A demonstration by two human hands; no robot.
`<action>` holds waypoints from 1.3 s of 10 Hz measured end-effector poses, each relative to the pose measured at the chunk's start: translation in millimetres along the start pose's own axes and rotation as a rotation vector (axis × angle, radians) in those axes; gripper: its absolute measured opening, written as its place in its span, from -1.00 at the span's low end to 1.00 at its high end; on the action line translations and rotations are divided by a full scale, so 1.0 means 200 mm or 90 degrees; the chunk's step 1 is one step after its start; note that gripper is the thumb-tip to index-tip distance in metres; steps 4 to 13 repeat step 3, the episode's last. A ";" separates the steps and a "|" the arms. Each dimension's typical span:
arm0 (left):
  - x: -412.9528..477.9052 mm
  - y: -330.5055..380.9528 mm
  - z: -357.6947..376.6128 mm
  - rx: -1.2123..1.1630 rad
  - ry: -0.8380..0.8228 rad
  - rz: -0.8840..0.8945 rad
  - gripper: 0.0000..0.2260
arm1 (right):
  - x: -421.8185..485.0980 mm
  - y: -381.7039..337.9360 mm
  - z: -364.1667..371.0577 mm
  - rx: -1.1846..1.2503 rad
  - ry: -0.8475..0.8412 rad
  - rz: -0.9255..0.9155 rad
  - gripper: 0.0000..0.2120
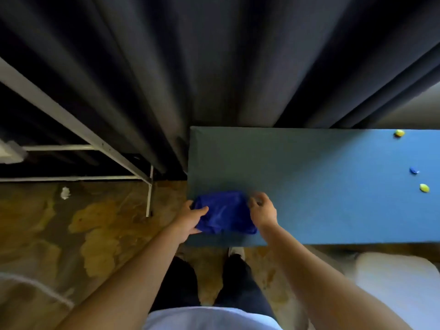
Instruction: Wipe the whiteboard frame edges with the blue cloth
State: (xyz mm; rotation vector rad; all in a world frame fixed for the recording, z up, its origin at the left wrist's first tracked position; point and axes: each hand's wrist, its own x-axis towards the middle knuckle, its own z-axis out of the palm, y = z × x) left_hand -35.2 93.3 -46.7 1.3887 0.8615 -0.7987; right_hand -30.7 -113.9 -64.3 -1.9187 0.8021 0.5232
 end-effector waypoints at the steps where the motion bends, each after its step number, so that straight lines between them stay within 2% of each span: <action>1: -0.03 -0.07 -0.05 0.112 0.017 -0.054 -0.57 | 0.01 0.01 -0.03 -0.054 -0.071 0.045 -0.70; 2: -0.09 -0.10 -0.12 0.126 0.038 -0.016 -0.63 | -0.08 0.04 -0.02 -0.065 -0.088 0.039 -0.69; 3: -0.13 -0.11 -0.16 0.215 0.073 0.066 -0.65 | -0.17 0.05 0.02 -0.164 -0.052 -0.037 -0.63; 13: -0.13 -0.11 -0.16 0.215 0.073 0.066 -0.65 | -0.17 0.05 0.02 -0.164 -0.052 -0.037 -0.63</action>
